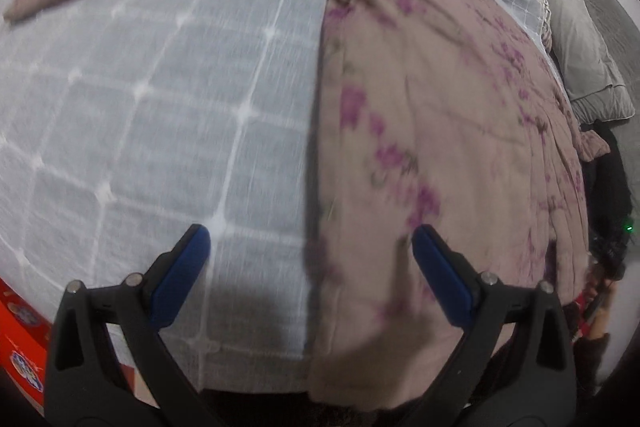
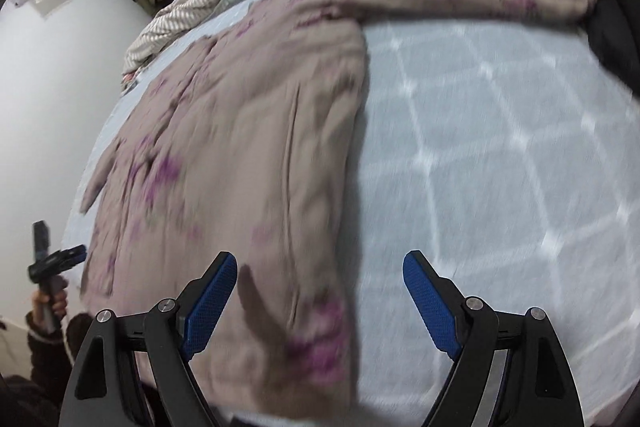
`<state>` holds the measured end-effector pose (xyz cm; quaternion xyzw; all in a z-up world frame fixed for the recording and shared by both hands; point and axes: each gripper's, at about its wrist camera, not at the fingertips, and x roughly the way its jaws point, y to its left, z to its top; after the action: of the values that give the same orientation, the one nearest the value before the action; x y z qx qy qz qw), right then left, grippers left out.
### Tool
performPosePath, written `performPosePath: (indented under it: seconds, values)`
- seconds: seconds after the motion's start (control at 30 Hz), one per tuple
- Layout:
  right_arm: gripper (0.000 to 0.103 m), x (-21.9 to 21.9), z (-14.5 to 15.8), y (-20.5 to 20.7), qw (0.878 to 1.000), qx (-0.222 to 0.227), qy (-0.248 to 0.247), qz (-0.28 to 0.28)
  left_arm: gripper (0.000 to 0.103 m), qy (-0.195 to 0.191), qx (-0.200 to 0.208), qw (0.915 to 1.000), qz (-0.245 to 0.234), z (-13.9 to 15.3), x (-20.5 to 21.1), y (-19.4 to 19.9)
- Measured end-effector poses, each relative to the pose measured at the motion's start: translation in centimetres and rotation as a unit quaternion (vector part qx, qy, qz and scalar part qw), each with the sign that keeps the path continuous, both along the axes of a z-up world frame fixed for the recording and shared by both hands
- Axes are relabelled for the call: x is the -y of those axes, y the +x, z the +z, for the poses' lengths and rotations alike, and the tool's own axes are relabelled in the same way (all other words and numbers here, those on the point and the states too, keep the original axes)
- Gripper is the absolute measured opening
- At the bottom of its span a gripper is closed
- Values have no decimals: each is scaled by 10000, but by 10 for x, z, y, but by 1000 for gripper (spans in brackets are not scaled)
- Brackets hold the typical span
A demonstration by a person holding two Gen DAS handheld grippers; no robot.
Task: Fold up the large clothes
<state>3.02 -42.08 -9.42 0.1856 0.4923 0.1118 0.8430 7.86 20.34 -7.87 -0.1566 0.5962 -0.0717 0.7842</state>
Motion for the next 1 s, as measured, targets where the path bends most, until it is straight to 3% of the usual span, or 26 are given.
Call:
performPosePath:
  seconds: [0.07,0.13,0.23,0.27,0.3,0.33,0.37,0.4,0.47,0.57,0.67,0.73,0.77,0.8,0.87,0.93,1.0]
  values:
    - [86,-3,-14,-7,9993,-214,293,97,100,-376,-196,9991,-86,-11,0,-7]
    - [86,-13,-15,-17,9996,-75,237,151,100,-462,-89,9986,-223,-9,10,-14]
    - [79,-30,-17,-21,9960,-270,668,521,93,-1267,-208,9898,-614,-8,32,-21]
    - [65,-38,-16,-21,9959,-288,594,624,91,-1513,-268,9853,-746,-10,41,-22]
    - [47,-43,-16,-20,9960,-373,512,624,80,-1469,-264,9855,-810,-10,50,-24]
    - [36,-43,-16,-19,9961,-468,536,520,66,-1248,-244,9885,-814,-7,56,-25]
    - [20,-41,-14,-19,9959,-548,596,399,28,-983,-252,9925,-681,-2,59,-27]
    - [17,-39,-9,-21,9963,-531,608,290,25,-1203,-225,9910,-536,5,55,-28]
    - [14,-39,20,-31,9982,-199,544,162,23,-1728,206,9844,-247,36,39,-36]
    - [12,-27,67,-56,9973,429,597,78,22,-1828,760,9802,-59,75,19,-50]
    - [12,-21,68,-60,9995,294,111,13,23,-1513,437,9874,-142,61,18,-52]
    - [14,-27,39,-50,9990,-219,-378,58,28,-976,-59,9947,-310,33,31,-49]
    - [15,-31,21,-43,9959,-533,-728,62,32,-324,-357,9979,-440,14,42,-47]
    - [24,-35,11,-37,9925,-686,-1013,45,44,95,-430,9980,-444,5,47,-48]
    - [46,-39,9,-33,9840,-707,-1627,-175,49,304,-186,9985,-405,13,49,-53]
    - [46,-38,18,-32,9846,-625,-1597,-333,57,578,243,9976,-291,35,48,-57]
    - [55,-36,40,-33,9817,-324,-1802,-517,78,1056,759,9914,-106,57,49,-59]
